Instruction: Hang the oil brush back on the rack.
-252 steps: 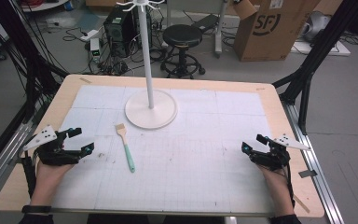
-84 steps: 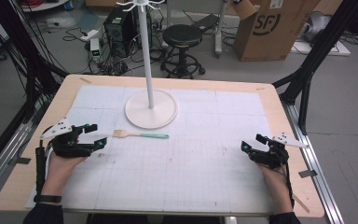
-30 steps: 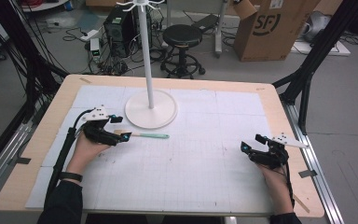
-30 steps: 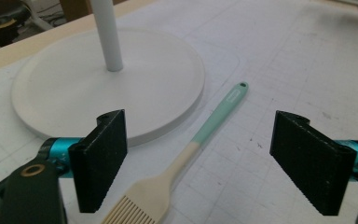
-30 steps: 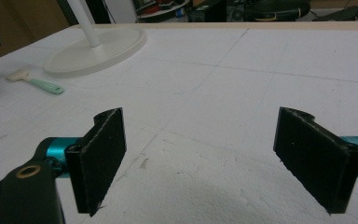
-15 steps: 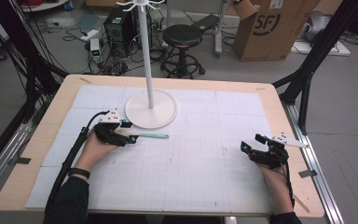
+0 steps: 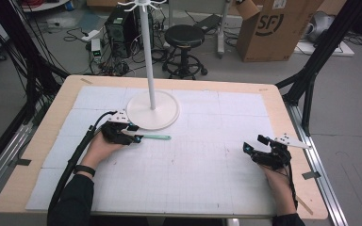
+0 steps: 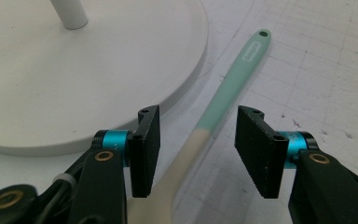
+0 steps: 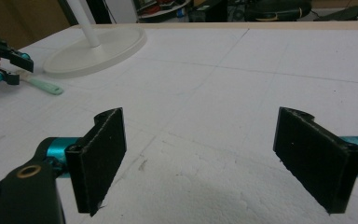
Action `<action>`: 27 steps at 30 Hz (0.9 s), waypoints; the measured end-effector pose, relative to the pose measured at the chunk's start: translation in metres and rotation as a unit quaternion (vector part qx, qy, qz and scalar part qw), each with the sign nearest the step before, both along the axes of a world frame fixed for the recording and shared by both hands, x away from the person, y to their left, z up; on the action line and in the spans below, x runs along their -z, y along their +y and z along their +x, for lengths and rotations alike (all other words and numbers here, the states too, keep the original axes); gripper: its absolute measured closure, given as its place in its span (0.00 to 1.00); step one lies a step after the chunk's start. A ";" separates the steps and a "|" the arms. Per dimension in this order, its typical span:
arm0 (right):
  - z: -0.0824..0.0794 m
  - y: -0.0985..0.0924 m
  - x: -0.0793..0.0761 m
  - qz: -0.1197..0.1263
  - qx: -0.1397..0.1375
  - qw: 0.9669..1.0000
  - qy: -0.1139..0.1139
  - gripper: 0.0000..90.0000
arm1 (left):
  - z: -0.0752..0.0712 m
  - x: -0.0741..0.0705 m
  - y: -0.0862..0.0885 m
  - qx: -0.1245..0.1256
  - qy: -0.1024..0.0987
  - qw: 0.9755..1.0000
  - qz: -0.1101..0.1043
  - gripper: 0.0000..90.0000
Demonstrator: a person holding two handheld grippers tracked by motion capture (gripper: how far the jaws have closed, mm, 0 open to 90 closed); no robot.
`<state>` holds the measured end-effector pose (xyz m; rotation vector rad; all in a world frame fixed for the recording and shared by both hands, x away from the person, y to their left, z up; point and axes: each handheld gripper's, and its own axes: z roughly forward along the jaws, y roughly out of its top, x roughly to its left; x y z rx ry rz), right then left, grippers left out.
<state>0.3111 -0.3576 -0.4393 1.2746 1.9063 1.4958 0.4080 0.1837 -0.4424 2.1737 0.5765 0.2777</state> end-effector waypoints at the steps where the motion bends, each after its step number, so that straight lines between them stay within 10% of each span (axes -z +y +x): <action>1: 0.000 0.000 0.000 0.001 0.000 1.000 0.000 0.18 | 0.000 0.001 0.000 -0.002 0.002 1.000 -0.001 0.58; 27: 0.000 0.000 0.000 -0.002 -0.007 1.000 -0.001 0.18 | 0.002 0.005 0.005 0.018 -0.003 1.000 0.006 0.86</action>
